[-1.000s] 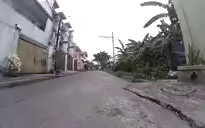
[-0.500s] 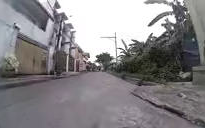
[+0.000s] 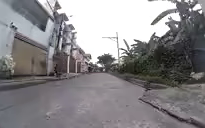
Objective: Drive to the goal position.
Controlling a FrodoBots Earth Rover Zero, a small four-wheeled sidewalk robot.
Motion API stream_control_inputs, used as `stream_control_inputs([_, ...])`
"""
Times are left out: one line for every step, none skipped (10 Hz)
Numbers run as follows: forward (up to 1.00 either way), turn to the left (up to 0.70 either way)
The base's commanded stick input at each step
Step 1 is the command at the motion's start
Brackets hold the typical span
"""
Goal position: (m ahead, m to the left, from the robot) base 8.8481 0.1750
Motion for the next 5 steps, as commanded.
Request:
stream_control_inputs([0.98, 0.00])
stream_control_inputs([0.98, 0.00])
stream_control_inputs([0.98, -0.01])
stream_control_inputs([0.98, -0.14])
stream_control_inputs([0.98, -0.30])
